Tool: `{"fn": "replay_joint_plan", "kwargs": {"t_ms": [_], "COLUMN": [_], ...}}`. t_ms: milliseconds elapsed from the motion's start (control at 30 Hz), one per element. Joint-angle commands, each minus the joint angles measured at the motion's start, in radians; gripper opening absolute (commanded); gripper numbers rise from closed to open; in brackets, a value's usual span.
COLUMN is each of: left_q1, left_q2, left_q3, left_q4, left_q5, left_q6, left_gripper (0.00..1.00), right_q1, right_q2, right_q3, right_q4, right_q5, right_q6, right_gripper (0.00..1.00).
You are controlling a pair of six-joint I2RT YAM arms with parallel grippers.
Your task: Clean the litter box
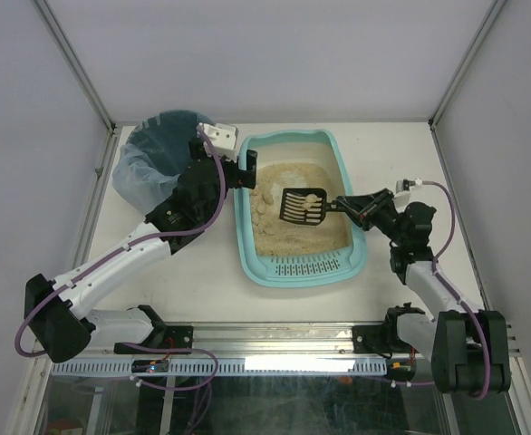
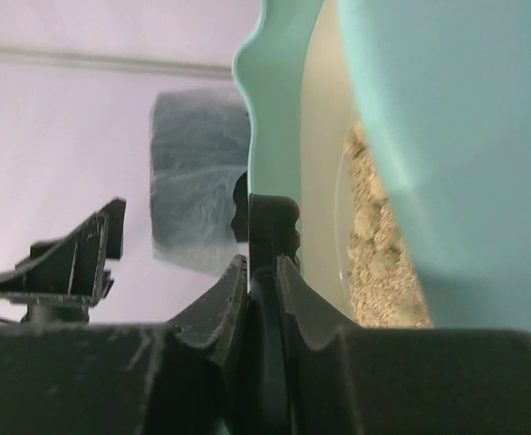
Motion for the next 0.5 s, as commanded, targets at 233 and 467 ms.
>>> {"fn": "replay_joint_plan", "kwargs": {"t_ms": [233,467], "left_q1": [0.029,0.035], "left_q2": [-0.028,-0.043], "left_q3": [0.026,0.028], "left_q4": [0.023,0.021], "left_q5": [0.019,0.012], "left_q6": [-0.018,-0.02], "left_gripper": [0.93,0.93], "right_q1": [0.046,0.066], "right_q2": [0.03,0.029], "right_q3": [0.062,0.084], "right_q4": [0.079,0.052], "right_q5": [-0.026,-0.014], "right_q6": [-0.033,-0.062], "right_gripper": [0.0,0.0]}}
